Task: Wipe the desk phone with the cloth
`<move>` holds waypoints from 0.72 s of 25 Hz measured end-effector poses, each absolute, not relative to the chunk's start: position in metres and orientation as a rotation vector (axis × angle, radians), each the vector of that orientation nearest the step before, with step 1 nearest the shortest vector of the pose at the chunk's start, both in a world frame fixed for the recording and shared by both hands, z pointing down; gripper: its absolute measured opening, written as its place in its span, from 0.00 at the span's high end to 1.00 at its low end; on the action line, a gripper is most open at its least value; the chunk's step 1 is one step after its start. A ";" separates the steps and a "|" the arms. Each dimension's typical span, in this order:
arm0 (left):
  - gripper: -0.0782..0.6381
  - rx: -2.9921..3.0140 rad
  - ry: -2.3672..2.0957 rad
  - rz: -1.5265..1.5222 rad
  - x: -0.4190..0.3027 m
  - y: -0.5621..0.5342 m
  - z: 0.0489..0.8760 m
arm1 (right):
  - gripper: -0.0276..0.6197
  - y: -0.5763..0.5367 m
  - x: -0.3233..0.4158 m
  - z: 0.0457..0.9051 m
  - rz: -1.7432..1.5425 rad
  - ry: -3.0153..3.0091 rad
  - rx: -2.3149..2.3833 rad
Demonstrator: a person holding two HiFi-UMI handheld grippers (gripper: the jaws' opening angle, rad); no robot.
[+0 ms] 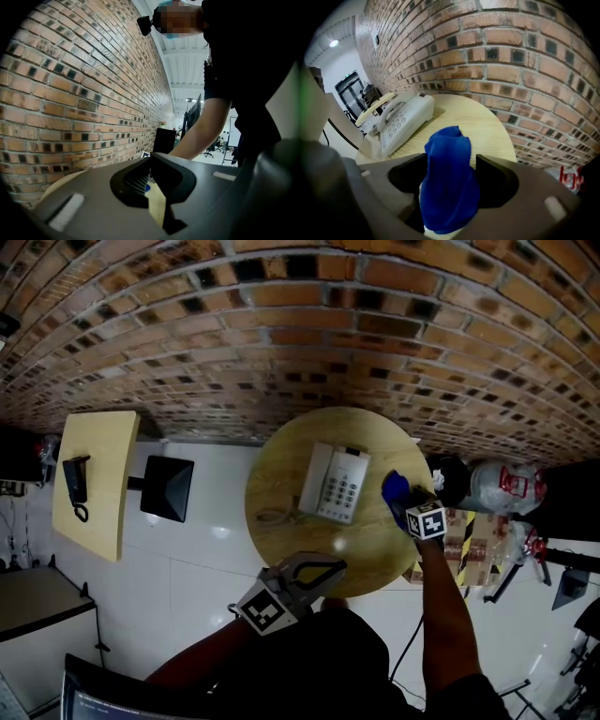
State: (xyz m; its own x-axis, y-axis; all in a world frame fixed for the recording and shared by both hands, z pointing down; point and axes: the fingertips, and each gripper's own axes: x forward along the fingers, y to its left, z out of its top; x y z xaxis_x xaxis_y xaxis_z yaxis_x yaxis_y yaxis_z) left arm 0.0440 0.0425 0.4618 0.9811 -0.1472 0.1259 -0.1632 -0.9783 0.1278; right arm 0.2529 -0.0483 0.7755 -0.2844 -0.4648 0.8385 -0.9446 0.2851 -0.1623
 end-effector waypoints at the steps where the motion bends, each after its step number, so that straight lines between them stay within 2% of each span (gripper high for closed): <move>1: 0.89 2.991 -0.241 0.168 0.044 0.042 0.461 | 0.47 -0.049 0.251 0.765 0.872 -1.900 1.281; 7: 0.89 3.010 -0.285 0.117 0.049 0.036 0.444 | 0.48 -0.044 0.221 0.666 0.690 -2.175 1.350; 14: 0.89 3.014 -0.303 0.067 0.050 0.036 0.412 | 0.48 0.004 0.140 0.509 0.471 -2.577 1.320; 18: 0.89 3.008 -0.310 0.037 0.048 0.036 0.400 | 0.49 0.030 0.104 0.454 0.407 -2.703 1.305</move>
